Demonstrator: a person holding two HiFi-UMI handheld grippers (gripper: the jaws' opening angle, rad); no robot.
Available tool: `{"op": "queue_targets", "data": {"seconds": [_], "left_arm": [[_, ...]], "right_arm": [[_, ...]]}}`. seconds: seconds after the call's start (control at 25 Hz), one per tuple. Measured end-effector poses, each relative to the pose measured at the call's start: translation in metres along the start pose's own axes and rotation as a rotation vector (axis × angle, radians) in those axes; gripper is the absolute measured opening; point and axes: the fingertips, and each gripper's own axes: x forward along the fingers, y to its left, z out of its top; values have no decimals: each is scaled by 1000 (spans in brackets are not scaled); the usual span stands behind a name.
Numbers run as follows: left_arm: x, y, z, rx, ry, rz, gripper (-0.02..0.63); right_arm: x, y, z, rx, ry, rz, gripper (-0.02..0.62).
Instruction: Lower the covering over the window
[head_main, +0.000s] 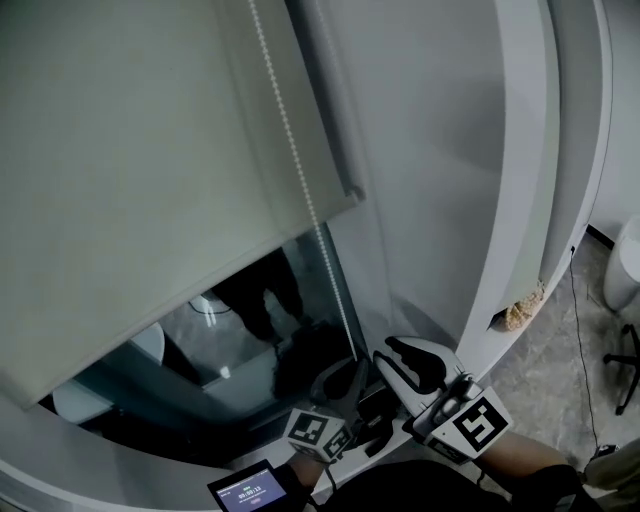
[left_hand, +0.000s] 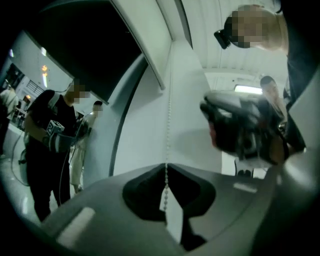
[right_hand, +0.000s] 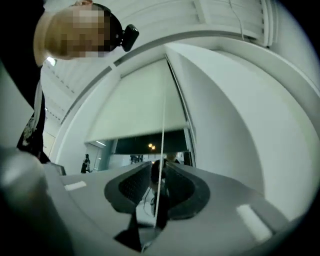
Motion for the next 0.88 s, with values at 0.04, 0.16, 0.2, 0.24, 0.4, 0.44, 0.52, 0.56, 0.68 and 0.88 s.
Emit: {"op": "queue_targets", "data": {"seconds": [0.04, 0.16, 0.2, 0.24, 0.4, 0.44, 0.52, 0.56, 0.68, 0.88], "left_arm": [[-1, -2, -18, -7, 28, -8, 12], [-8, -14, -60, -19, 89, -49, 14], [-10, -18, -70, -25, 108, -57, 14], [-11, -24, -78, -29, 132, -62, 14], [-24, -33, -132, -22, 267, -74, 14], [-30, -31, -151, -21, 306, -74, 14], [-40, -30, -177, -36, 379, -81, 14], [-43, -32, -183, -49, 410, -89, 14], [-45, -34, -196, -62, 478, -112, 14], [-45, -25, -203, -58, 484, -95, 14]], "right_arm": [[12, 0, 20, -20, -24, 4, 84], [46, -5, 66, -28, -93, 23, 89], [55, -6, 75, -30, -99, 32, 89], [61, -7, 81, -32, -97, 38, 91], [74, -5, 114, -85, -156, 40, 89], [78, -6, 121, -96, -171, 39, 89], [88, -12, 123, -93, -154, 31, 89], [94, -17, 122, -77, -138, 30, 89], [107, -27, 124, -6, -143, 28, 46], [103, -25, 131, -25, -181, 33, 14]]}}
